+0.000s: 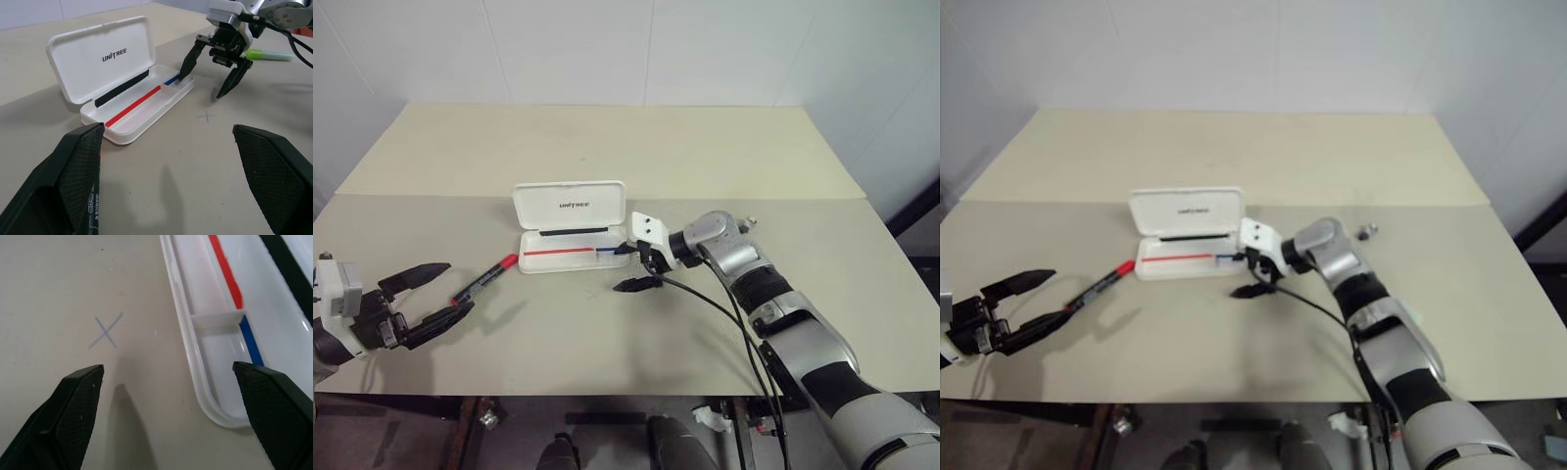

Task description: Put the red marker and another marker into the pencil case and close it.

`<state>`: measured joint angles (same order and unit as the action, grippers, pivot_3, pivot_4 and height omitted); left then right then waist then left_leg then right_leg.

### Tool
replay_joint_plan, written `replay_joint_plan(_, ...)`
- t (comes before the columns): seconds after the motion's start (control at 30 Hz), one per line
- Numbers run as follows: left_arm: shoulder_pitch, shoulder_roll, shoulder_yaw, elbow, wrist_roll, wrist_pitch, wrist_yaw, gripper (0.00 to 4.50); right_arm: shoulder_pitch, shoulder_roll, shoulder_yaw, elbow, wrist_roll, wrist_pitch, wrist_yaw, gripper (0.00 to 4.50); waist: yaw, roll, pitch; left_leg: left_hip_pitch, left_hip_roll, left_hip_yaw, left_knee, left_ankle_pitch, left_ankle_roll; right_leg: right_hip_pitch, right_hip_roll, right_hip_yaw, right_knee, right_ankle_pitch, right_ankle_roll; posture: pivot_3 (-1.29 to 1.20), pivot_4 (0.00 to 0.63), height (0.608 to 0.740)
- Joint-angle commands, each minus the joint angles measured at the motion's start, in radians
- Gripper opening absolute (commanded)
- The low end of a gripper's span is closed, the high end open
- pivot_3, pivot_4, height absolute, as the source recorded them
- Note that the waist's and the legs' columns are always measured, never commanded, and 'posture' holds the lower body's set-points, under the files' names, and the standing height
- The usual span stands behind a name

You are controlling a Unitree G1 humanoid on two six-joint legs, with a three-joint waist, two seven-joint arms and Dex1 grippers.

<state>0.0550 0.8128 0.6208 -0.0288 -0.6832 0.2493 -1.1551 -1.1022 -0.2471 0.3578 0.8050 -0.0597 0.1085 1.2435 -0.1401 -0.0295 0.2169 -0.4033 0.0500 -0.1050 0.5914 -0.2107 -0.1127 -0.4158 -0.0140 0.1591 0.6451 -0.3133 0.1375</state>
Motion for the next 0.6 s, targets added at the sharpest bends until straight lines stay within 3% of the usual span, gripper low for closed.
replay_joint_plan(0.03,0.007,0.005,0.045,-0.028,-0.019,-0.013,0.005,4.50,-0.050,0.008,0.035,0.026,-0.059,-0.011,-0.020,4.47,0.000,0.000,0.000,0.000,0.000,0.000,0.000,0.000,0.000,0.000,0.000,0.000,0.000,0.000,0.000,0.00,0.150,0.740)
replay_joint_plan(0.47,0.032,0.003,0.076,-0.055,-0.018,-0.012,0.029,4.50,-0.143,0.035,0.076,0.145,-0.155,-0.034,-0.028,4.47,0.000,0.000,0.000,0.000,0.000,0.000,0.000,0.000,0.000,0.000,0.000,0.000,0.000,0.000,0.000,0.00,0.150,0.740)
replay_joint_plan(0.6,0.044,0.003,0.088,-0.067,-0.021,-0.010,0.038,4.50,-0.148,0.037,0.076,0.148,-0.159,-0.033,-0.007,3.54,0.001,0.000,0.000,0.000,0.000,0.000,0.000,0.000,0.000,0.000,0.000,0.000,0.000,0.000,0.000,0.00,0.150,0.740)
